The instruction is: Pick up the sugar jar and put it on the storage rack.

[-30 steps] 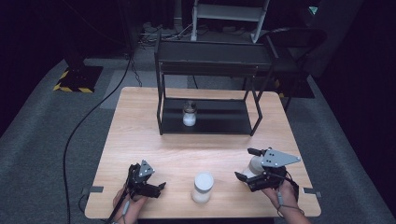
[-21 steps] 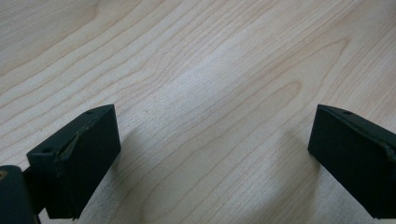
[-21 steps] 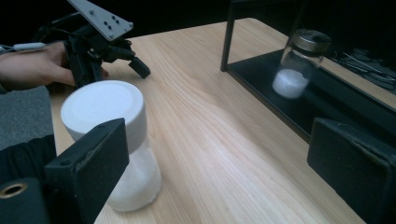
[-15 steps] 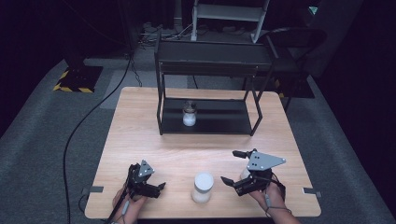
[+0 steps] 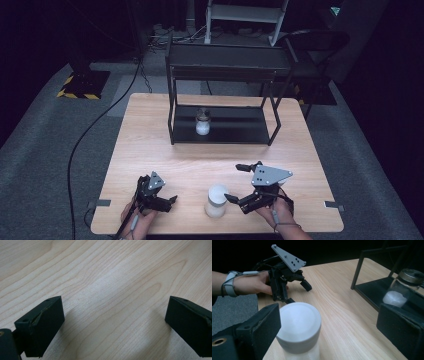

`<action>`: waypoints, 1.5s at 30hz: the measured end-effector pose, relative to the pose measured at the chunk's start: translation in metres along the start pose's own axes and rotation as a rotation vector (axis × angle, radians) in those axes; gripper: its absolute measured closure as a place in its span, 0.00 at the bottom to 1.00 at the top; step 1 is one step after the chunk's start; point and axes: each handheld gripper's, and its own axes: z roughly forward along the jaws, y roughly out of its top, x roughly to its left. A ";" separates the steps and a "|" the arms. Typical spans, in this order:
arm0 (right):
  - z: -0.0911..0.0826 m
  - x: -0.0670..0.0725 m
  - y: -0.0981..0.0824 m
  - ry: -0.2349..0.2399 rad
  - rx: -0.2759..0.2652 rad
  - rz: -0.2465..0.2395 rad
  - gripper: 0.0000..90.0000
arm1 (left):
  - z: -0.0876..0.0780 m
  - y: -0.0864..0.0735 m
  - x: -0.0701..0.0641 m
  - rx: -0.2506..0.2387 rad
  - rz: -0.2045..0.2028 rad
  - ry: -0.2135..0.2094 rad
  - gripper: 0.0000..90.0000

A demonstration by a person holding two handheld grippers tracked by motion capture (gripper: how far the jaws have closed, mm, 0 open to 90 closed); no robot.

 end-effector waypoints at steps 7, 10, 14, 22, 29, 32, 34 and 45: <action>0.013 0.002 0.007 0.034 -0.003 -0.013 0.06 | 0.000 0.000 0.000 0.000 0.000 0.000 0.03; 0.017 0.003 0.010 0.045 0.000 -0.022 0.06 | 0.000 0.000 0.000 0.000 0.000 0.000 0.02; 0.021 0.004 0.011 0.054 0.001 -0.025 0.06 | 0.000 0.000 0.000 0.000 0.001 0.000 0.03; 0.025 0.006 0.011 0.064 0.000 -0.025 0.06 | 0.000 0.000 0.000 0.000 0.001 0.000 0.03; 0.028 0.010 0.006 0.073 0.007 -0.026 0.06 | 0.000 0.000 0.000 0.000 -0.001 0.000 0.02; 0.030 0.011 0.004 0.078 0.013 -0.022 0.06 | 0.000 0.000 0.000 0.000 -0.001 0.000 0.03; 0.031 0.011 0.003 0.081 0.018 -0.018 0.07 | 0.000 0.000 0.000 0.000 0.000 0.001 0.03; 0.044 0.012 -0.007 0.112 0.050 0.001 0.08 | 0.000 0.000 0.000 0.000 -0.001 0.001 0.03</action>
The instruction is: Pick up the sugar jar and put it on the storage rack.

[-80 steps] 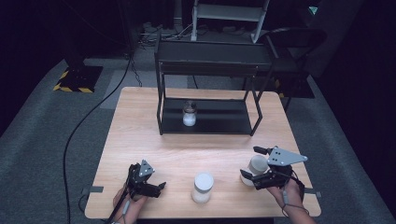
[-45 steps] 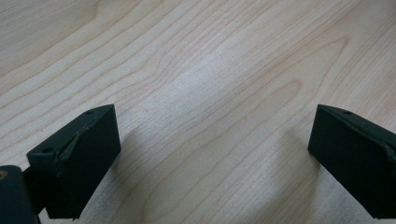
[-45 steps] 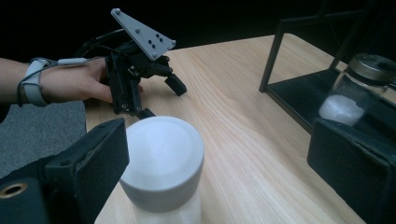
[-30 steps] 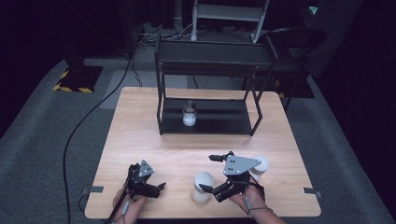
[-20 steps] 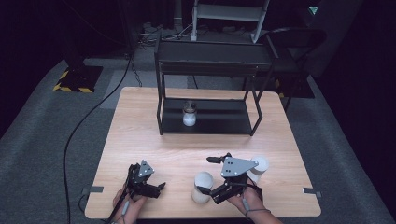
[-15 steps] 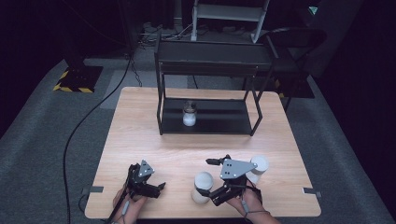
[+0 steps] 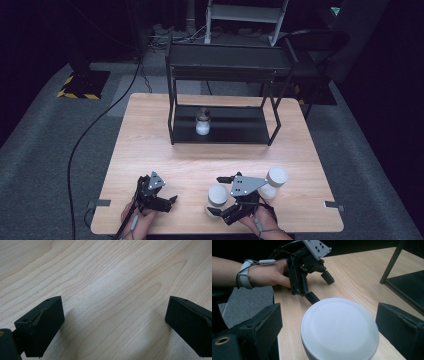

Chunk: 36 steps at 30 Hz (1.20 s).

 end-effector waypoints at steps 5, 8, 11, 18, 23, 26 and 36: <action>0.005 0.000 -0.002 0.009 0.014 0.002 0.10 | 0.000 0.000 0.000 0.000 0.000 0.000 0.02; 0.007 -0.001 -0.003 0.015 0.027 0.005 0.12 | 0.000 0.000 0.000 0.000 0.001 0.000 0.03; 0.010 -0.002 -0.004 0.021 0.038 0.009 0.14 | 0.000 0.000 0.000 0.000 0.000 0.000 0.02; 0.013 -0.003 -0.006 0.024 0.052 0.018 0.17 | 0.000 0.000 0.000 0.000 0.000 -0.001 0.02; 0.014 -0.006 -0.008 0.023 0.057 0.029 0.23 | 0.000 0.000 0.000 0.000 0.000 -0.001 0.02; 0.014 -0.007 -0.008 0.019 0.065 0.033 0.27 | 0.000 0.000 0.000 0.000 0.000 -0.001 0.02; 0.015 -0.006 -0.006 -0.001 0.088 0.041 0.37 | 0.000 0.000 0.000 0.000 0.000 -0.001 0.02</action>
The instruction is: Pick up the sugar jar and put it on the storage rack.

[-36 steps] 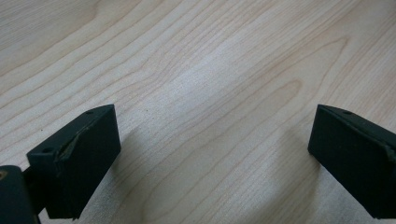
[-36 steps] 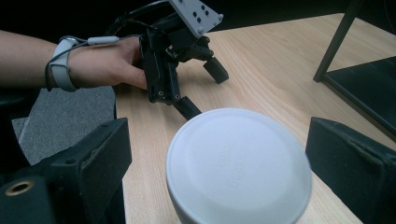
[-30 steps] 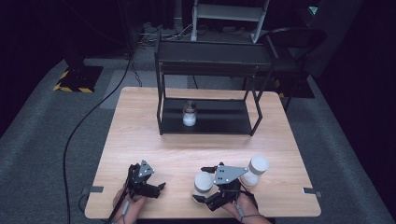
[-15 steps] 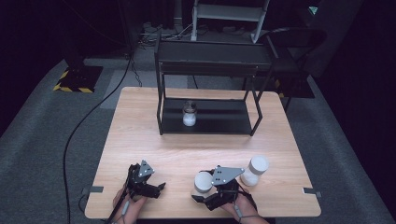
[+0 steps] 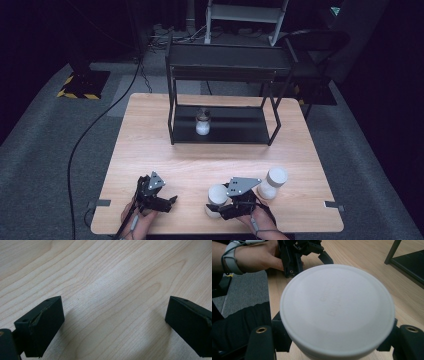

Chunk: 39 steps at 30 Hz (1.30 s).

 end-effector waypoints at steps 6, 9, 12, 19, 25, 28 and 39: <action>0.000 0.002 0.007 -0.004 0.019 -0.013 0.37 | 0.000 0.000 0.000 0.000 0.000 0.000 0.02; -0.002 -0.001 0.012 0.004 0.012 -0.007 0.37 | 0.000 0.000 0.000 0.001 0.001 0.001 0.02; -0.008 -0.002 0.020 0.004 0.004 -0.009 0.37 | 0.000 0.000 0.000 0.001 -0.001 0.000 0.02; -0.021 -0.010 0.044 0.006 0.003 0.016 0.37 | 0.000 0.000 0.000 0.001 0.001 -0.001 0.02; -0.031 -0.016 0.071 0.004 0.038 0.021 0.37 | 0.000 0.000 0.000 0.001 -0.001 0.000 0.02; -0.036 -0.019 0.082 -0.002 0.041 0.018 0.37 | 0.000 0.000 0.000 0.000 -0.001 0.000 0.02; -0.047 -0.041 0.118 -0.029 0.058 0.016 0.37 | 0.000 0.000 0.000 0.001 0.002 -0.001 0.02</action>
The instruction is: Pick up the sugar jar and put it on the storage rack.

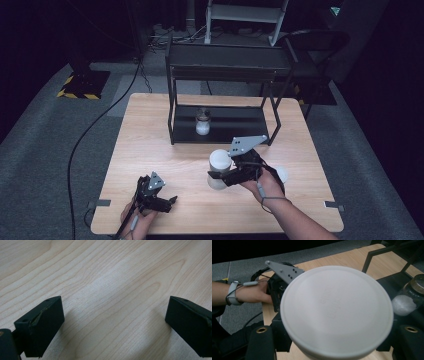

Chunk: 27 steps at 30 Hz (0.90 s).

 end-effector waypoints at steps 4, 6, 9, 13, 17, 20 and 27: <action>0.000 -0.011 0.012 -0.009 0.018 0.003 0.37 | 0.000 0.000 0.000 0.000 0.000 0.000 0.02; 0.001 -0.016 0.016 -0.014 0.023 0.004 0.37 | 0.000 0.000 0.000 0.000 0.001 0.000 0.02; 0.002 -0.028 0.020 -0.017 0.021 0.021 0.37 | 0.000 0.000 0.000 0.000 0.001 -0.001 0.02; 0.003 -0.038 0.027 -0.038 0.025 0.027 0.37 | 0.000 0.000 0.000 0.000 0.002 -0.002 0.02; 0.007 -0.045 0.038 -0.071 0.050 0.024 0.37 | 0.000 0.000 0.000 0.000 0.001 -0.002 0.02; 0.009 -0.054 0.042 -0.086 0.055 0.039 0.37 | 0.000 0.000 0.000 0.000 0.001 -0.002 0.02; 0.015 -0.080 0.051 -0.097 0.054 0.093 0.37 | 0.000 0.000 0.000 -0.001 0.002 -0.003 0.02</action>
